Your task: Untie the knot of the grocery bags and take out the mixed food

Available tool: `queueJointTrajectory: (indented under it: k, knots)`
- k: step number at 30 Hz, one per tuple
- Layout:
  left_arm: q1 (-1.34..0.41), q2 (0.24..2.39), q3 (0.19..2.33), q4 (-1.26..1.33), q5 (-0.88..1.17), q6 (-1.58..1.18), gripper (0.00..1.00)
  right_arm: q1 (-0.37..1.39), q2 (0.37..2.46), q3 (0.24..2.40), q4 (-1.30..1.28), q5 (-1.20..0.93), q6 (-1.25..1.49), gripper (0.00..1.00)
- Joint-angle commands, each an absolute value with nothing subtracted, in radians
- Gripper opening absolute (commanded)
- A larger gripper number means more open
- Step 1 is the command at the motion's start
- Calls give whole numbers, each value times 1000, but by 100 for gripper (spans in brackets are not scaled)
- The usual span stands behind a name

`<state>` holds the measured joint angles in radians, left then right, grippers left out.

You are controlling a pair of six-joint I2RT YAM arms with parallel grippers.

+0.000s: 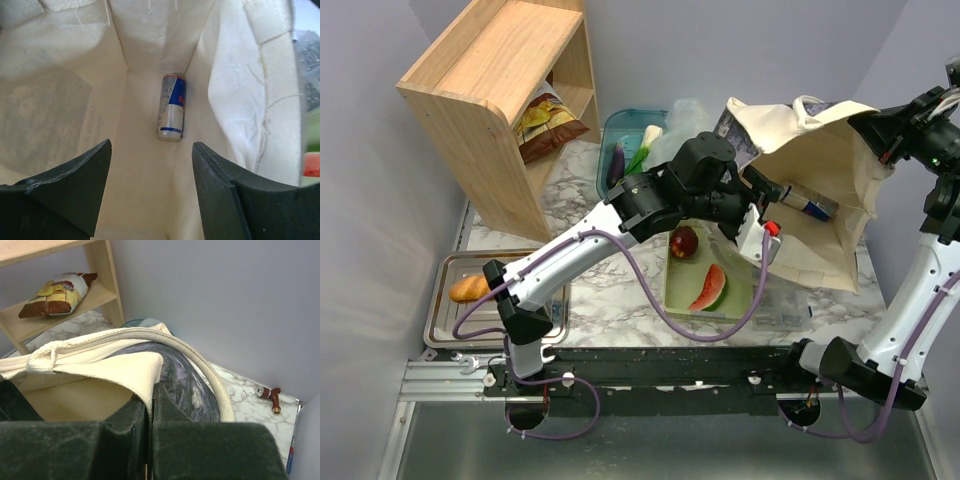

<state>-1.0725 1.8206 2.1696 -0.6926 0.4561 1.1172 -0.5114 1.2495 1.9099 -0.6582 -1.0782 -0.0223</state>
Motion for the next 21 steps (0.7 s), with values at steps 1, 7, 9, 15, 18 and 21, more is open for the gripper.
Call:
queueJointTrajectory:
  k: [1, 7, 9, 15, 18, 21]
  knots:
    - [-1116, 1717, 2183, -827, 520, 1177, 65, -505, 1191, 1908, -550, -1123, 31, 1]
    - [-1141, 1842, 2227, -812, 388, 1112, 60, -505, 1156, 1842, -462, -1132, 113, 1]
    - [-1138, 1915, 2284, -786, 293, 1091, 59, -505, 1143, 1833, -461, -1147, 118, 1]
    - [-1162, 1989, 2211, -710, 151, 1239, 60, -503, 1092, 1782, -376, -1230, 241, 1]
    - [-1163, 2017, 2189, -699, 166, 1274, 62, -489, 1084, 1779, -361, -1263, 262, 1]
    - [-1164, 2050, 2187, -640, 136, 1298, 72, -476, 1074, 1756, -350, -1299, 281, 1]
